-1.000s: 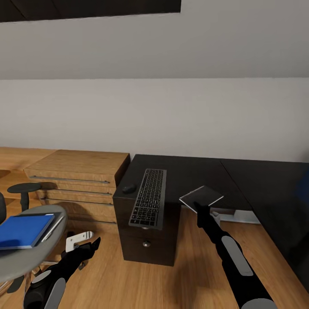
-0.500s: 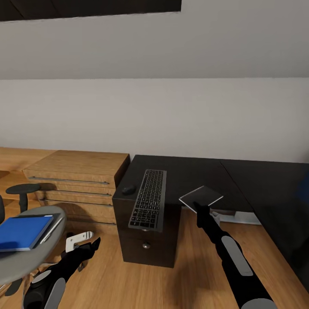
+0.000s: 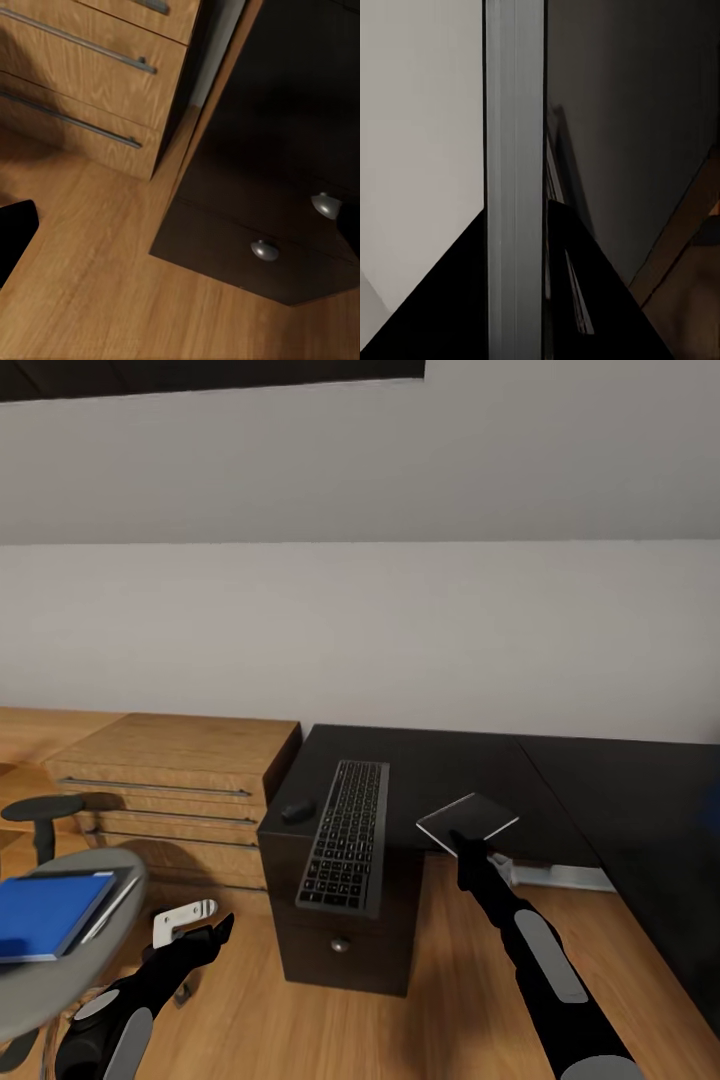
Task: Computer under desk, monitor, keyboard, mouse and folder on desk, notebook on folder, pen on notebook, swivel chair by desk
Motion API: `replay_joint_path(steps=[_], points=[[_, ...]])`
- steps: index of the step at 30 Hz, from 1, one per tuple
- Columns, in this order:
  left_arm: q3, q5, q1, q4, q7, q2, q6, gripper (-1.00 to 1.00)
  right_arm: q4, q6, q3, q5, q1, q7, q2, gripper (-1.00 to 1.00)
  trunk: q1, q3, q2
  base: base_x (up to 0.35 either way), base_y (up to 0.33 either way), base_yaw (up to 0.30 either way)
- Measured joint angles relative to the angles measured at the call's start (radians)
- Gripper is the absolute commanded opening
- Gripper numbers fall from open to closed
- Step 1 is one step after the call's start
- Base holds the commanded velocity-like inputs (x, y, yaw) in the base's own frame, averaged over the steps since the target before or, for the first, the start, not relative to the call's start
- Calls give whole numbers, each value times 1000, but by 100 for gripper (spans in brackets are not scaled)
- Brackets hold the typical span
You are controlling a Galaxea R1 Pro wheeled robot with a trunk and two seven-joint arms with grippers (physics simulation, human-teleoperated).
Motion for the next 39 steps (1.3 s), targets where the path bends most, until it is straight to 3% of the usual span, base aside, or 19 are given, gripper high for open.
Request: replay_joint_path(steps=[26,27,39], points=[[0,-1,0,0,0,0,1,100,-1,0,0,0,0,-25,0,-100,0,0,0,18,0,0],[0,-1,0,0,0,0,1,100,-1,0,0,0,0,-26,0,100,0,0,0,0,0,0],[0,0,0,0,0,0,1,100,-1,-1,-1,1,0,-23,0,100,0,0,0,0,0,0]])
